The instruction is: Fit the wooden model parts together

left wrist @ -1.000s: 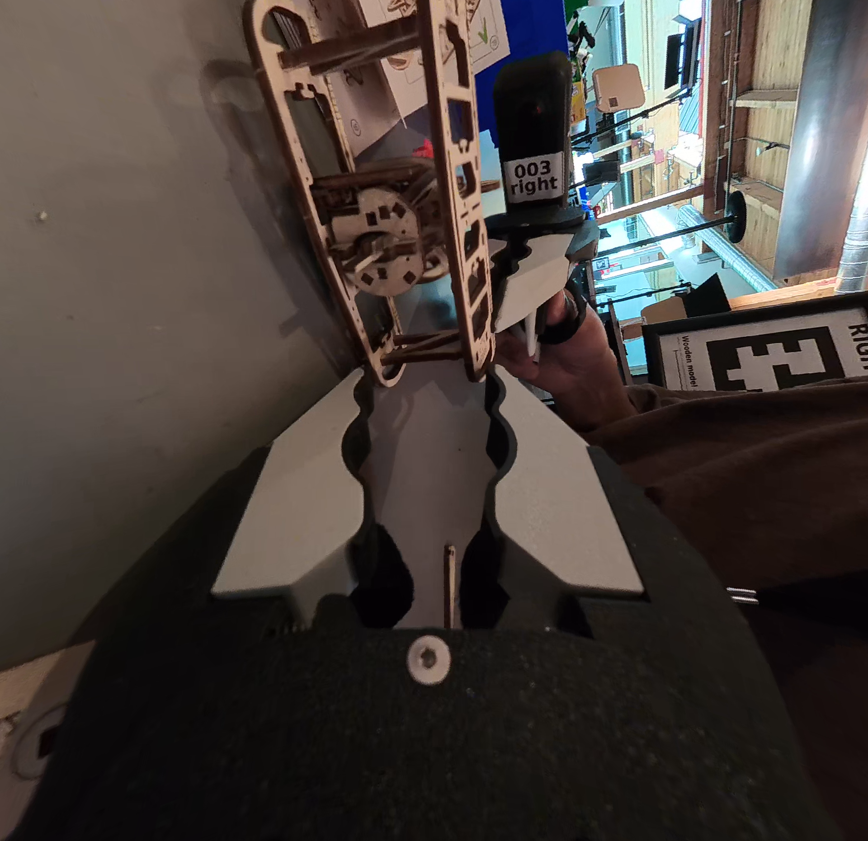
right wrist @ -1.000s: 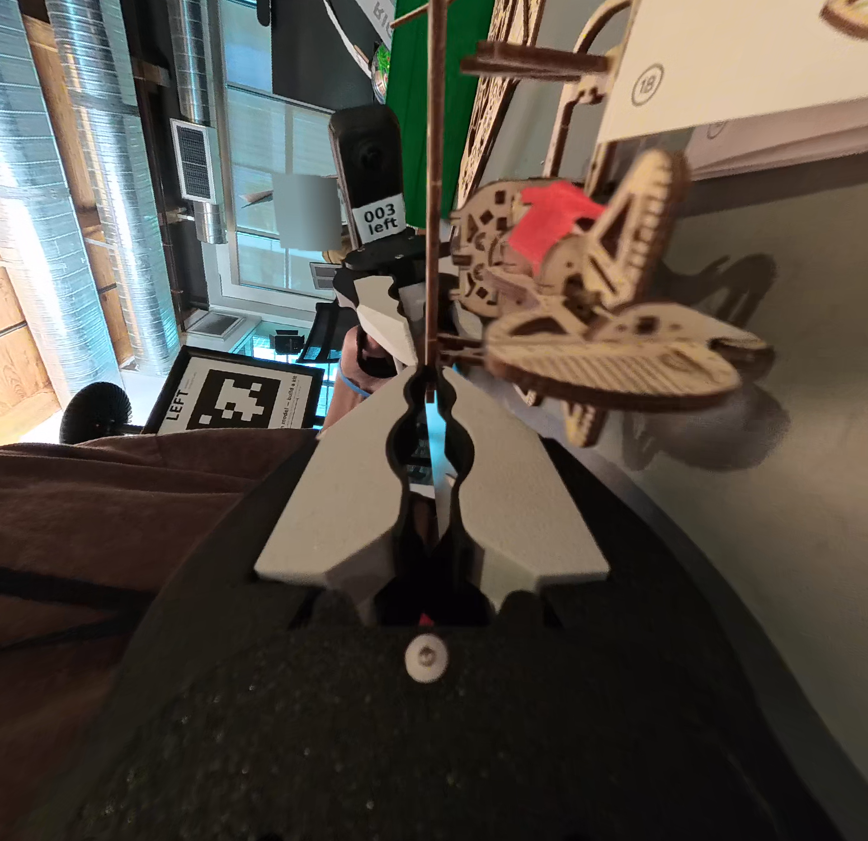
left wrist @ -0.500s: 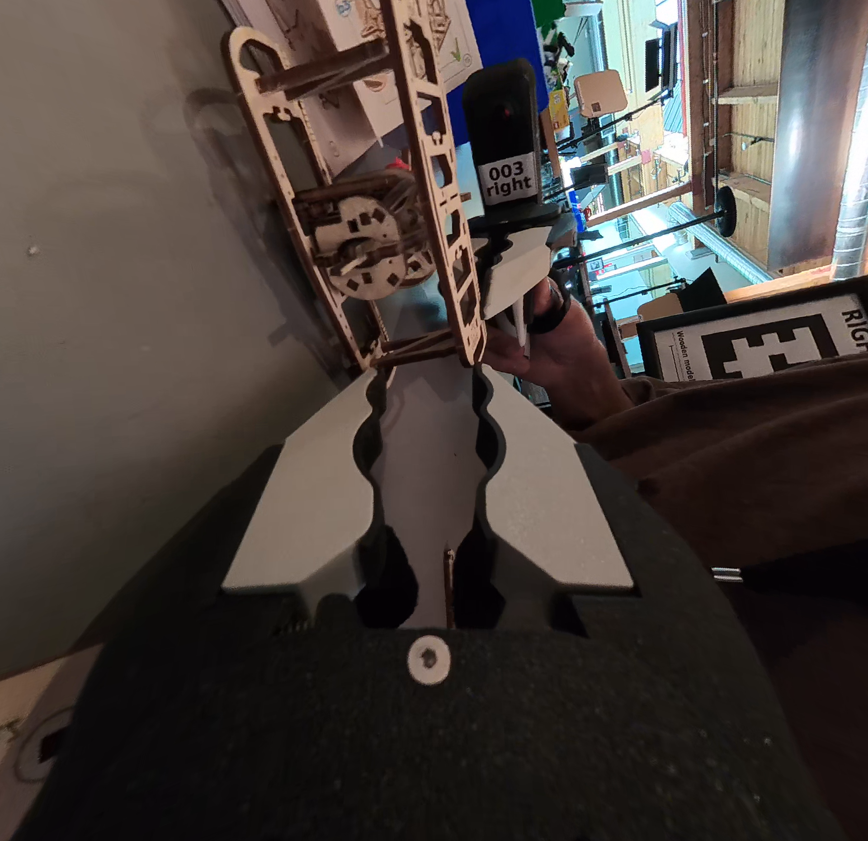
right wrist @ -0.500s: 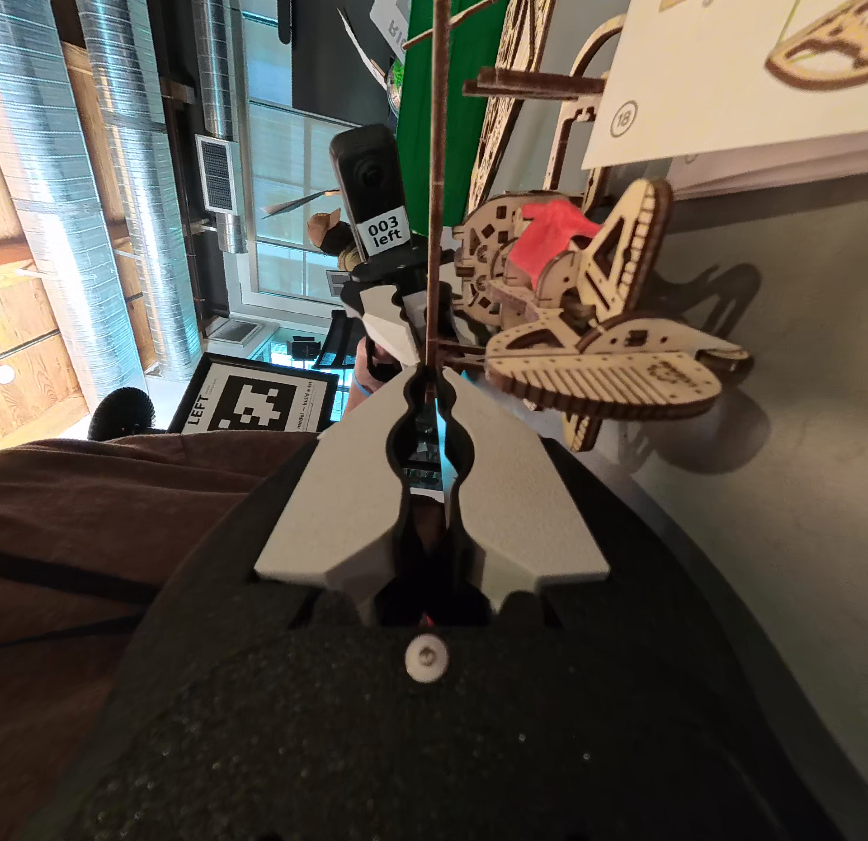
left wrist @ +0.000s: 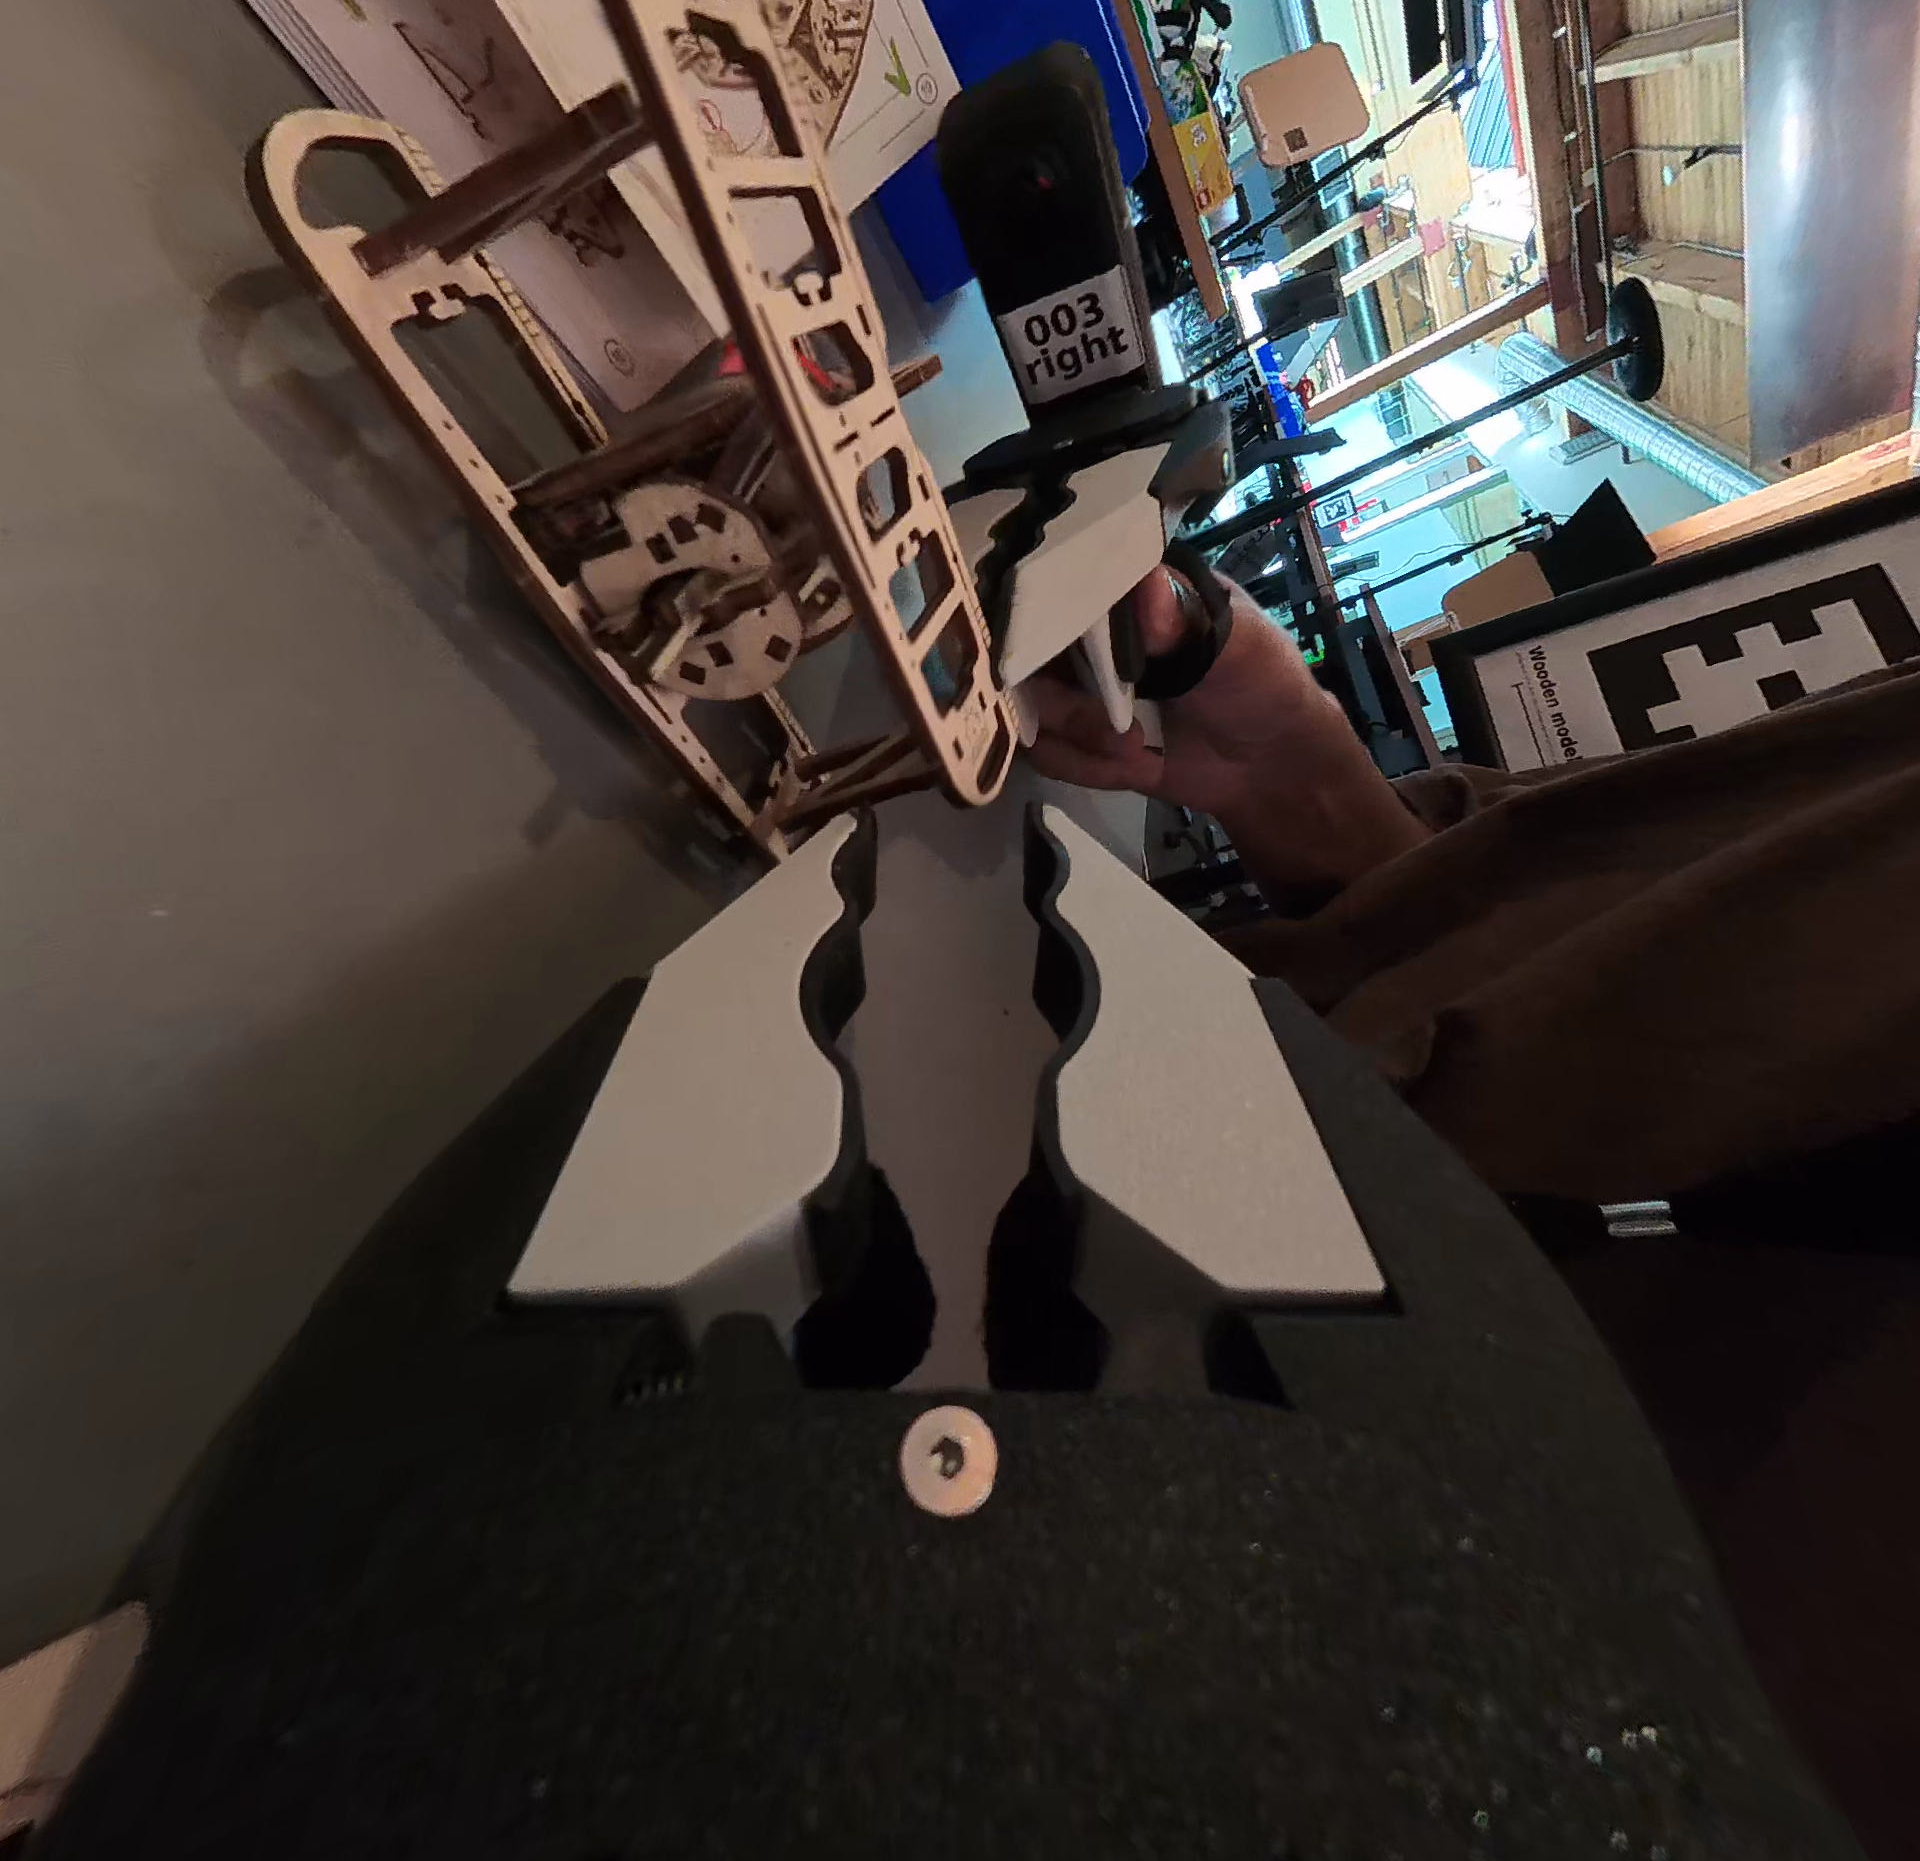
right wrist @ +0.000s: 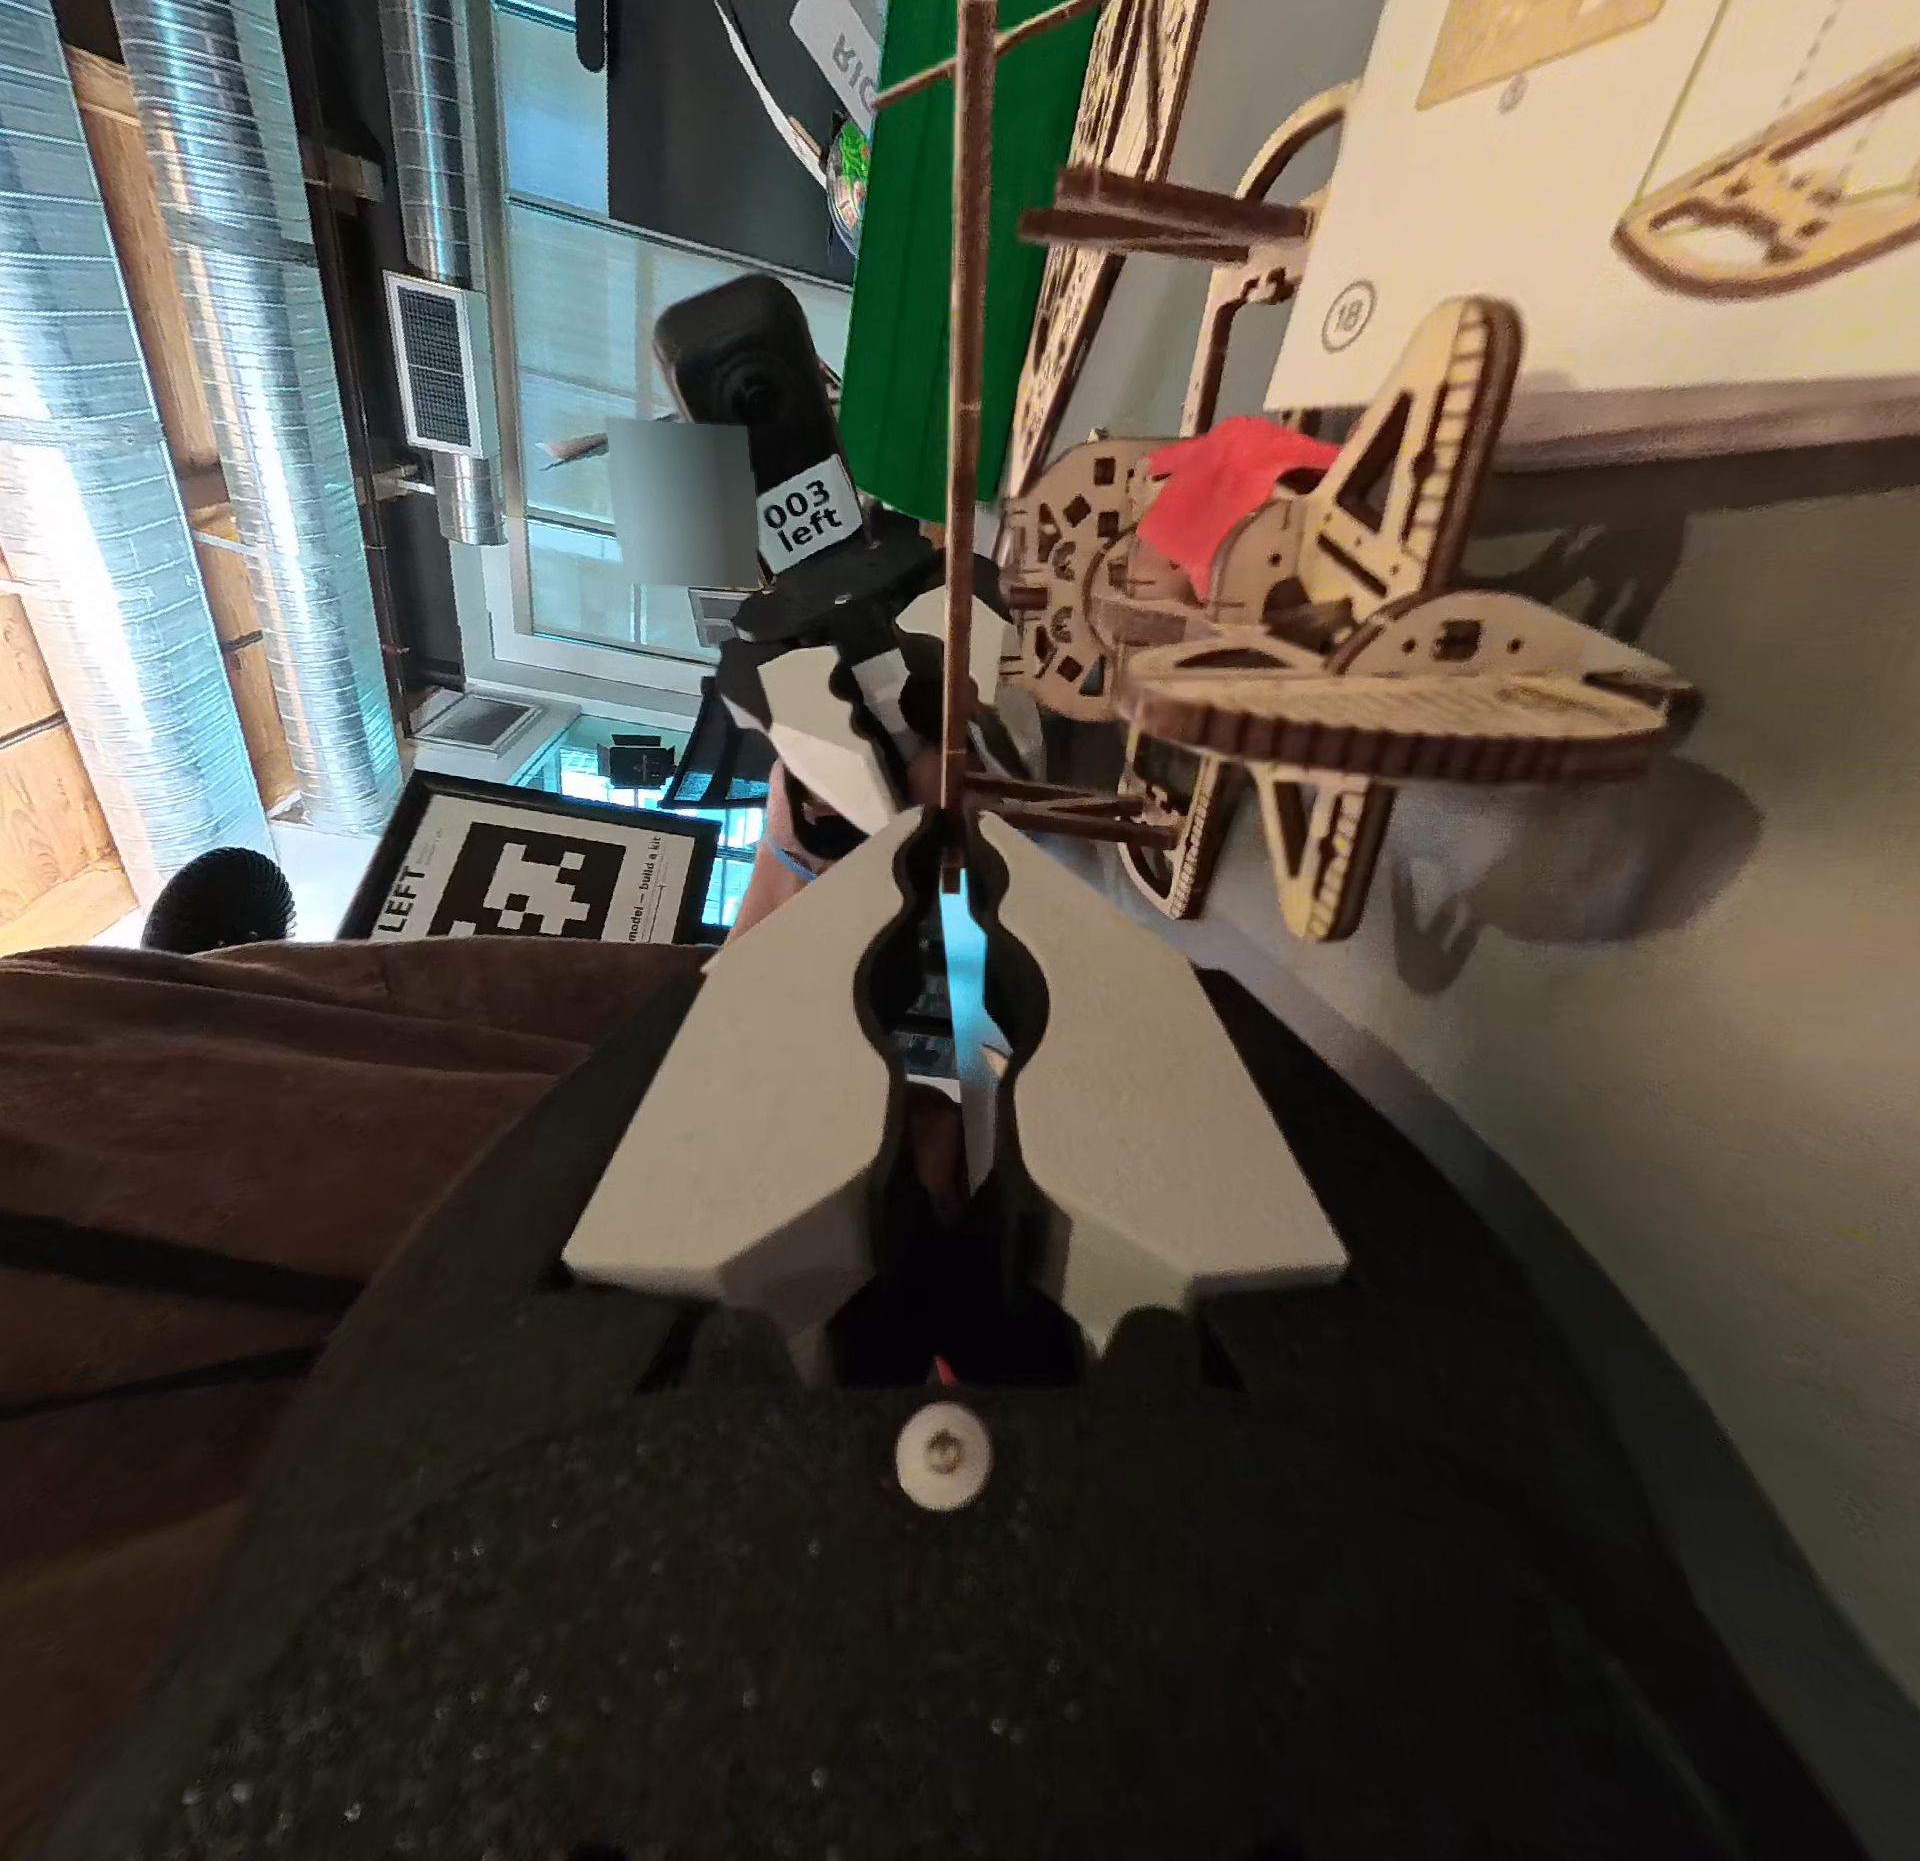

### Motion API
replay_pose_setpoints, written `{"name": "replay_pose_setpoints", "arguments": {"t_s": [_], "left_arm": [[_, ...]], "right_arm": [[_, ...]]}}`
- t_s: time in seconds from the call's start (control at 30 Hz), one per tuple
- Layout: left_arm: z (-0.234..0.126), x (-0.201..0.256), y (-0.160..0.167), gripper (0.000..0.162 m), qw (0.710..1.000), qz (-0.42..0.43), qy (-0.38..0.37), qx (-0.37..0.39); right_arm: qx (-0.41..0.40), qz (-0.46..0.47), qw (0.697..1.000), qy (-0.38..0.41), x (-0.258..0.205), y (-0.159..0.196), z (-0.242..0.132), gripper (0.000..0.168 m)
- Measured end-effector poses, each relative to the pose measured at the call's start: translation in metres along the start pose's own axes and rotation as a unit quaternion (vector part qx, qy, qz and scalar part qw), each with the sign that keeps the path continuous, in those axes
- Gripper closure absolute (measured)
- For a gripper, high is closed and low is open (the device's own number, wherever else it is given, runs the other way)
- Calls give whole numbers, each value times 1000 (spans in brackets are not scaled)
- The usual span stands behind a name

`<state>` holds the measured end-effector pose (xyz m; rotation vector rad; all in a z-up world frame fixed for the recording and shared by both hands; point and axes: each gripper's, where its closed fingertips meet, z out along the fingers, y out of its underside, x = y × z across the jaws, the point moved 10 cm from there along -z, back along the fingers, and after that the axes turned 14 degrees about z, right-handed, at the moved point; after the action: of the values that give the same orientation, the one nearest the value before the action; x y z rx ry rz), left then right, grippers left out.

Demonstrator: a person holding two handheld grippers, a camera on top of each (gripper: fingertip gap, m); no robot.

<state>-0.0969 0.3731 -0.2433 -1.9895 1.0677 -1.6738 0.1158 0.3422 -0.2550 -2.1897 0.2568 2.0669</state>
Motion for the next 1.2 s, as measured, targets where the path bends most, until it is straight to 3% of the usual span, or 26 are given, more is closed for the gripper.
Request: {"name": "replay_pose_setpoints", "arguments": {"t_s": [0.3,0.4,1.2], "left_arm": [[0,-2,-1,140,1000,-11,8,9],[1,-2,-1,150,1000,-11,12,9],[4,-6,-2,161,995,-82,20,45]], "right_arm": [[-49,-6,999,17,-2,-6,-2,166],[-51,-5,999,15,-2,-8,-1,166],[-33,22,999,25,6,-16,-2,165]]}}
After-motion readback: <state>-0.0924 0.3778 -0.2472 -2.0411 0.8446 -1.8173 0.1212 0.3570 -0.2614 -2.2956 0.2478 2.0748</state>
